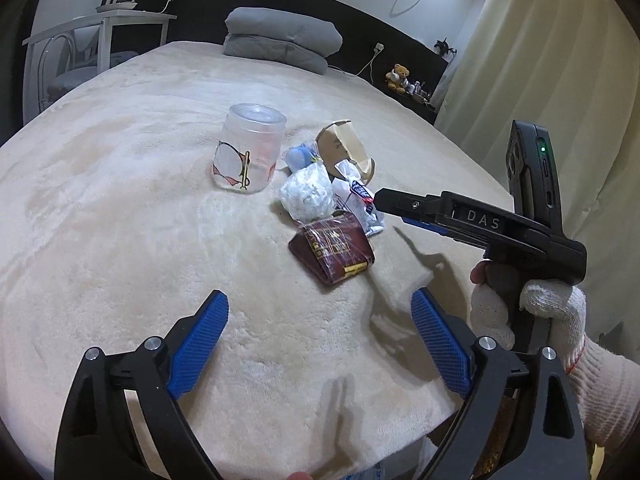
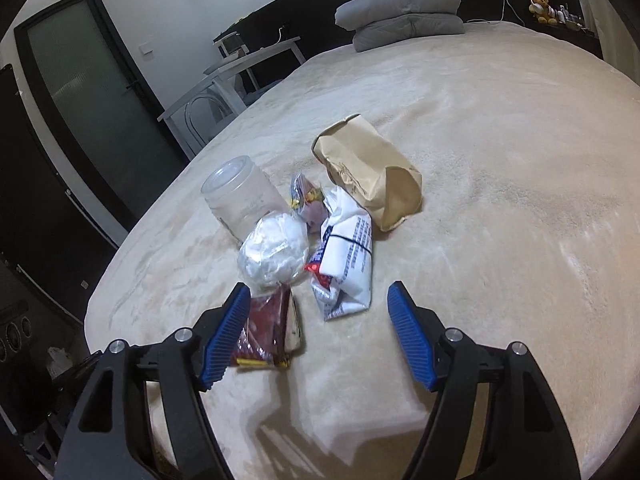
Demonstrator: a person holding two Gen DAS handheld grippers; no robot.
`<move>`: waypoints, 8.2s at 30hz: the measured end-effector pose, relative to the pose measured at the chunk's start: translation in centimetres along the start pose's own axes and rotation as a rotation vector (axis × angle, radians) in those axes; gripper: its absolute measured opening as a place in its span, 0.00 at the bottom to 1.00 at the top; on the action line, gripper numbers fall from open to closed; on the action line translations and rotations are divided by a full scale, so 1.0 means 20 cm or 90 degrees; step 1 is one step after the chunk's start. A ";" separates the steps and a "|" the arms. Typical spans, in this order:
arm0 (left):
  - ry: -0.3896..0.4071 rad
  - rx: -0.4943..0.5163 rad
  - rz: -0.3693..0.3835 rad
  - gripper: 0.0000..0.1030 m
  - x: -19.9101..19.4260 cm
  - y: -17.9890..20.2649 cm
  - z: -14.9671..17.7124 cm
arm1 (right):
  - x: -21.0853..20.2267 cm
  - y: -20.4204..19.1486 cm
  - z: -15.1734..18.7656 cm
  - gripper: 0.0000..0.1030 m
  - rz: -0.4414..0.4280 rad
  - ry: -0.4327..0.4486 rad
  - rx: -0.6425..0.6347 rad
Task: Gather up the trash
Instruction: 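Raise both tools back over the trash on the bed, then grasp the white wet-wipe pack with the right tool while the left tool reaches the dark red snack pack, then close the left tool on the dark red snack pack, then carry the snack pack and wet-wipe pack down to the trash bag, then open both tools to drop the packs into the trash bag, then raise both tools back over the remaining trash on the bed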
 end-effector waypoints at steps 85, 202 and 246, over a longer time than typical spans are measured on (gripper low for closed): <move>0.015 -0.041 -0.131 0.69 0.24 0.24 -0.09 | -0.50 0.12 0.16 0.31 0.043 0.024 -0.053; -0.388 -0.038 -0.024 0.65 0.20 0.32 1.02 | -0.33 0.00 1.29 0.33 0.045 -0.350 -0.030; -0.023 -0.014 0.035 0.79 -0.26 0.25 0.43 | -0.77 -0.02 0.69 0.52 0.039 -0.002 -0.119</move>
Point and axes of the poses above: each gripper's, at about its wrist camera, not at the fingertips, and x roughly the way its jaws point, y to its right, z to its underside, the point moved 1 cm from there along x, roughly the way its jaws point, and after that the axes turned 4 degrees about -z, right-handed, at the moved point
